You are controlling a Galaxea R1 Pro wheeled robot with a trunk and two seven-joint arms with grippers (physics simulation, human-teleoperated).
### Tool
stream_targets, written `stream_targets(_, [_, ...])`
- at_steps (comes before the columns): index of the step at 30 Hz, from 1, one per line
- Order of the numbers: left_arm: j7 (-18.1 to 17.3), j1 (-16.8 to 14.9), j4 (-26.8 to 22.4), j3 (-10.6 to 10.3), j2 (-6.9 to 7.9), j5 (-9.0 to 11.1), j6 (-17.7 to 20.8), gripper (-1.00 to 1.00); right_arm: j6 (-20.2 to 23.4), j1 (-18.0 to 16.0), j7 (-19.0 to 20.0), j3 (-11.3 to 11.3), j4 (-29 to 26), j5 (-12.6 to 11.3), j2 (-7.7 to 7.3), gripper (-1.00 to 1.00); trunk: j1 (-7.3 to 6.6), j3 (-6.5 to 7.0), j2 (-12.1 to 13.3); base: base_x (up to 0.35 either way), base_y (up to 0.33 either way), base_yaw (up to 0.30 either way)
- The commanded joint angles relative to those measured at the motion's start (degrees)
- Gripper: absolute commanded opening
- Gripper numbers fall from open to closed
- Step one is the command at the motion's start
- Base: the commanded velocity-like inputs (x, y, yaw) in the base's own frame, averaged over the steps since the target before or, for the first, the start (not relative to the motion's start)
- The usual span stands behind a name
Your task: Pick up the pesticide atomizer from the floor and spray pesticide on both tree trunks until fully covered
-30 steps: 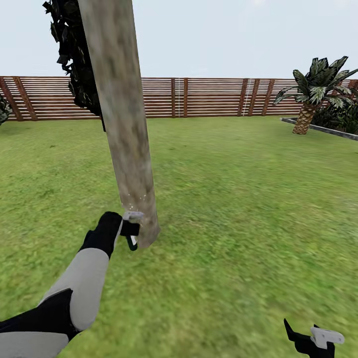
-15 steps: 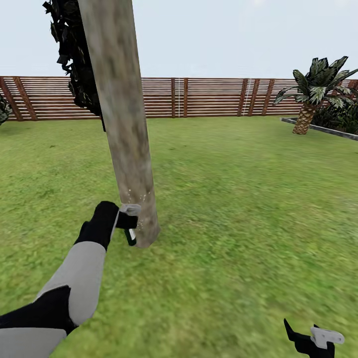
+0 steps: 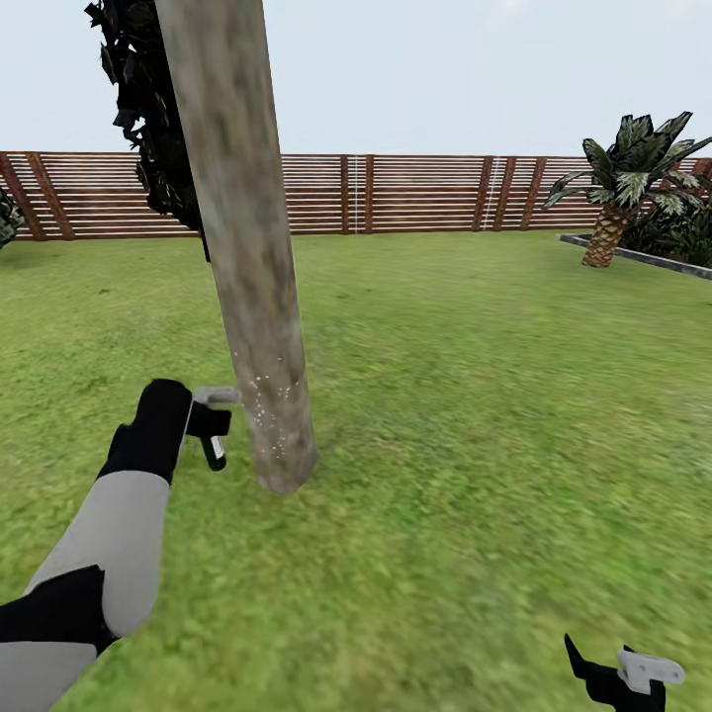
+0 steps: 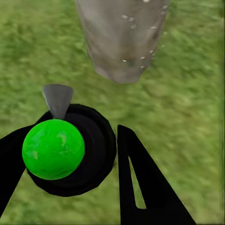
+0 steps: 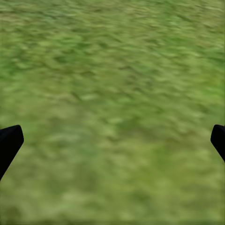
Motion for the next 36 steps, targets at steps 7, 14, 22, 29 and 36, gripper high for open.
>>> stream_targets(7, [-0.96, -0.99, -0.14, -0.38, -8.36, -0.35, 0.15, -1.00, 0.00, -0.03, 0.00, 0.00, 0.00, 0.00, 0.00, 1.00, 0.00, 0.00, 0.00, 0.000, 0.000, 0.000])
stream_targets(14, [-0.98, -2.91, -0.16, -0.05, -5.03, -0.42, 0.30, -1.00, 0.00, -0.01, 0.00, 0.00, 0.00, 0.02, 0.01, 1.00, 0.00, 0.00, 0.00, 0.000, 0.000, 0.000])
stream_targets(22, [-1.07, -3.87, -0.15, -0.32, -6.86, -0.32, 0.34, -1.00, 0.00, -0.06, 0.00, 0.00, 0.00, 0.02, 0.02, 1.00, 0.00, 0.00, 0.00, 0.000, 0.000, 0.000])
stream_targets(29, [-1.07, -4.64, -0.15, -1.86, -8.78, -0.20, 0.37, -1.00, 0.00, -0.04, 0.00, 0.00, 0.00, 0.02, 0.02, 1.00, 0.00, 0.00, 0.00, 0.000, 0.000, 0.000])
stream_targets(36, [-1.07, -4.42, 0.04, -1.56, -1.15, -0.22, 0.36, -1.00, 0.00, -0.03, 0.00, 0.00, 0.00, 0.02, 0.02, 1.00, 0.00, 0.00, 0.00, 0.000, 0.000, 0.000])
